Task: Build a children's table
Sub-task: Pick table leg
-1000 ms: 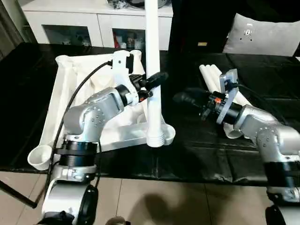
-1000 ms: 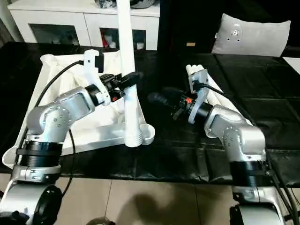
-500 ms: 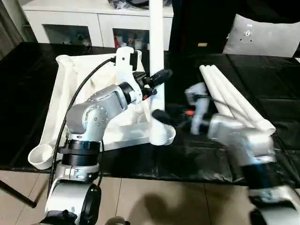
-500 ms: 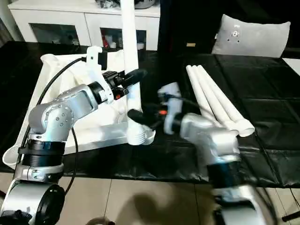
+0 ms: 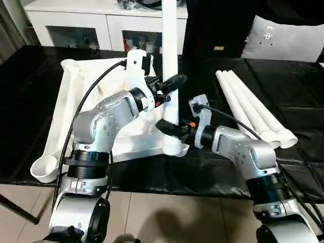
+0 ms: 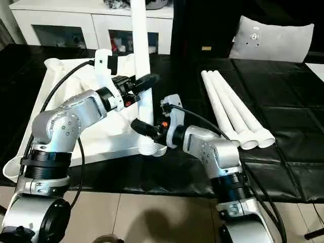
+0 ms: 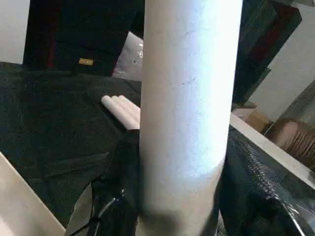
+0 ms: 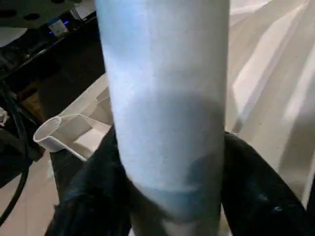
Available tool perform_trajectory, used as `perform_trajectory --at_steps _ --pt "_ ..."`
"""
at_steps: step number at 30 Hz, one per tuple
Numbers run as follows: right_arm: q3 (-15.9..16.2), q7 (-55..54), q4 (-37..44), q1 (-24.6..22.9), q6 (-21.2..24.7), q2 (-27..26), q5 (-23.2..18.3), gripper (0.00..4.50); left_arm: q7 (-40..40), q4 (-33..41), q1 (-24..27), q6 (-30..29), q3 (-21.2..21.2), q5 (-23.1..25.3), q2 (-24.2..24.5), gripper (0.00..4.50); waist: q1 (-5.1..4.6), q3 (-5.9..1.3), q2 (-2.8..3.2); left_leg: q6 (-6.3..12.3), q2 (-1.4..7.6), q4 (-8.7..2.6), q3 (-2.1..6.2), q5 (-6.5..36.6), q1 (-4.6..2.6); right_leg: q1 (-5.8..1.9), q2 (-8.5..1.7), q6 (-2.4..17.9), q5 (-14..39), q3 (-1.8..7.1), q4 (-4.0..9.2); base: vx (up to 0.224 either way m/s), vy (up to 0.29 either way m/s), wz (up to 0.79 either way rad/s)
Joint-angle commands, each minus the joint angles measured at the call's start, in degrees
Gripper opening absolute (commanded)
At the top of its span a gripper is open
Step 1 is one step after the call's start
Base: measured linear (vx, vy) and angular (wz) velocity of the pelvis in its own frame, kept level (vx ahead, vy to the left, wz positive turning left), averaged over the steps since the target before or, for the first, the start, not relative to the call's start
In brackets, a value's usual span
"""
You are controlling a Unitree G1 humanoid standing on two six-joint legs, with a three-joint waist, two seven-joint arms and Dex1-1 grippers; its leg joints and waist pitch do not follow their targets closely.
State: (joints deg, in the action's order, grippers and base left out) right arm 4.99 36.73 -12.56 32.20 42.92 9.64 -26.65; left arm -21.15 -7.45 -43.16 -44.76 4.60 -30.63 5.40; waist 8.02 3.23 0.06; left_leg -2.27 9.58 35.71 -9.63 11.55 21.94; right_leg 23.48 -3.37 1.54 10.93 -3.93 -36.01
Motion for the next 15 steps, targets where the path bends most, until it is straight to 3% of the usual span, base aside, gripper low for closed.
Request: perform_trajectory --at_steps 1,9,12,15 --pt "-0.64 -0.97 -0.83 0.84 0.65 0.34 0.32 2.22 -0.4 0.63 -1.38 -0.07 -0.83 0.01 -0.05 1.8 -0.31 -4.25 -0.4 0.18 3.29 -4.13 1.13 2.23 -0.69 -3.68 -5.29 9.83 5.4 3.23 3.83 0.0 0.0 0.0" --pt "-0.83 0.53 0.1 0.44 -0.18 0.73 -0.01 1.94 -0.66 -0.02 -1.23 0.83 -2.16 1.93 0.83 1.8 -0.26 -4.25 -0.54 0.35 3.36 -4.15 1.14 1.8 -0.69 -3.68 -5.36 9.79 5.46 3.24 3.8 0.0 0.0 0.0" --pt "-1.0 2.44 0.72 -0.08 -0.92 1.26 -0.63 1.92 -1.17 0.35 -0.79 0.41 -1.99 1.43 0.84 2.5 -0.24 -4.27 -0.52 0.48 3.32 -4.07 1.07 1.76 -0.68 -3.67 -5.38 9.91 5.41 3.26 3.8 0.0 0.0 0.0" --pt "-1.11 5.22 1.61 -1.0 -1.86 2.6 -1.26 1.9 -2.17 0.24 -0.22 0.38 -1.63 0.69 0.81 2.59 -0.13 -4.25 -0.39 0.77 3.33 -4.03 1.07 1.78 -0.71 -3.67 -5.32 9.83 5.24 3.26 3.88 0.0 0.0 0.0"
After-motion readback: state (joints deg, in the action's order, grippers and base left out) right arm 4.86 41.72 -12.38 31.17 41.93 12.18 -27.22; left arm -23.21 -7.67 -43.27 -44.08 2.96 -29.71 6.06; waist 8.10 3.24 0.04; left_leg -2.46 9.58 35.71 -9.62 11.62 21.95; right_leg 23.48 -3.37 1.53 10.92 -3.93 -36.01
